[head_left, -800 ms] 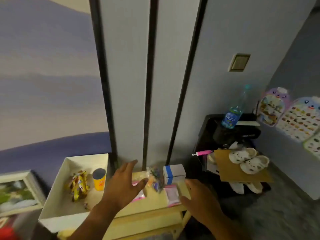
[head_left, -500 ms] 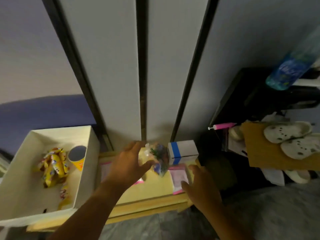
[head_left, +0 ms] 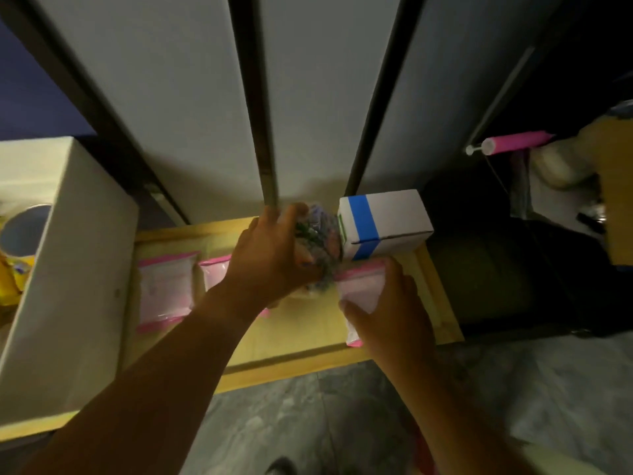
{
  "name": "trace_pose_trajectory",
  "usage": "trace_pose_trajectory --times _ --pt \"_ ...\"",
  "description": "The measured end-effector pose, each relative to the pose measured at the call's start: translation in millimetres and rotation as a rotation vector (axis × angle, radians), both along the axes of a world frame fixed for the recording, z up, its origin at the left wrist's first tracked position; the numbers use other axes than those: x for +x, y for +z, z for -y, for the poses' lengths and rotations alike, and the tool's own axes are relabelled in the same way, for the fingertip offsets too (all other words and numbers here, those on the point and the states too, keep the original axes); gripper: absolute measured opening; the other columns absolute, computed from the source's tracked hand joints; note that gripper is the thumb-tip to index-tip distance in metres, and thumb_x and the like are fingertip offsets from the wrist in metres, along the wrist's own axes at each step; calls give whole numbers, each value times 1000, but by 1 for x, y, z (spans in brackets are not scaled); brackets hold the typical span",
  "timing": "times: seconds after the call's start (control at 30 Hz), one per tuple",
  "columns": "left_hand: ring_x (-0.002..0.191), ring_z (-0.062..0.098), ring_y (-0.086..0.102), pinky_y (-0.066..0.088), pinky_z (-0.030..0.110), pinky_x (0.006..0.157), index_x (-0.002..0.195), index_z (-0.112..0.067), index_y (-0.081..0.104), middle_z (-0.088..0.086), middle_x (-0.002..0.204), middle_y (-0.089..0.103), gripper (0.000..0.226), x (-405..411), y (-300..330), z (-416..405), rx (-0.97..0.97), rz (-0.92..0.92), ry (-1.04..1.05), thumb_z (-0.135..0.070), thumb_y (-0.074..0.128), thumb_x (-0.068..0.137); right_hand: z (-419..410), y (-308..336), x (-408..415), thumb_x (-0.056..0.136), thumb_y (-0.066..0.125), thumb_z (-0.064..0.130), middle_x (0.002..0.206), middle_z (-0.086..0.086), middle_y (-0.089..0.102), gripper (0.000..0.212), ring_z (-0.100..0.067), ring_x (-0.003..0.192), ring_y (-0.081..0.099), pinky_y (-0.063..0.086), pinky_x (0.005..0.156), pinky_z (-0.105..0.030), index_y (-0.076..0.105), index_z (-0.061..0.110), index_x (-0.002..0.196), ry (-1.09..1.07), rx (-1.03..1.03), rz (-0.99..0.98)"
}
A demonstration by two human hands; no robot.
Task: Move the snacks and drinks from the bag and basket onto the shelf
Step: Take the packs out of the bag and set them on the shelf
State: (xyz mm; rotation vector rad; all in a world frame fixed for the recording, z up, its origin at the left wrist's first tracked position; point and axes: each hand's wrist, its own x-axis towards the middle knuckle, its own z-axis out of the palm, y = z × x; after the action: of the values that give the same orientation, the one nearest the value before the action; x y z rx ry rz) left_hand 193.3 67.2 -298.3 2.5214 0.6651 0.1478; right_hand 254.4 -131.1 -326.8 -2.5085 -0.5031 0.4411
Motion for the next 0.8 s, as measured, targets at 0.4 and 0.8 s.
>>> trace_pose_trajectory --times 0.4,0.8 --pt "99 19 52 49 11 58 130 -29 50 2 123 48 78 -24 44 -6 -109 202 121 -17 89 64 36 38 -10 61 88 46 128 13 38 98 0 111 43 42 67 -10 29 44 139 20 314 -132" --pt "82 25 73 60 49 63 121 -38 59 6 104 72 74 5 154 123 -422 303 -225 -37 91 54 218 103 -30 61 90 34 125 25 31 113 26 110 30 43 68 0 15 53 142 -341 460 -41"
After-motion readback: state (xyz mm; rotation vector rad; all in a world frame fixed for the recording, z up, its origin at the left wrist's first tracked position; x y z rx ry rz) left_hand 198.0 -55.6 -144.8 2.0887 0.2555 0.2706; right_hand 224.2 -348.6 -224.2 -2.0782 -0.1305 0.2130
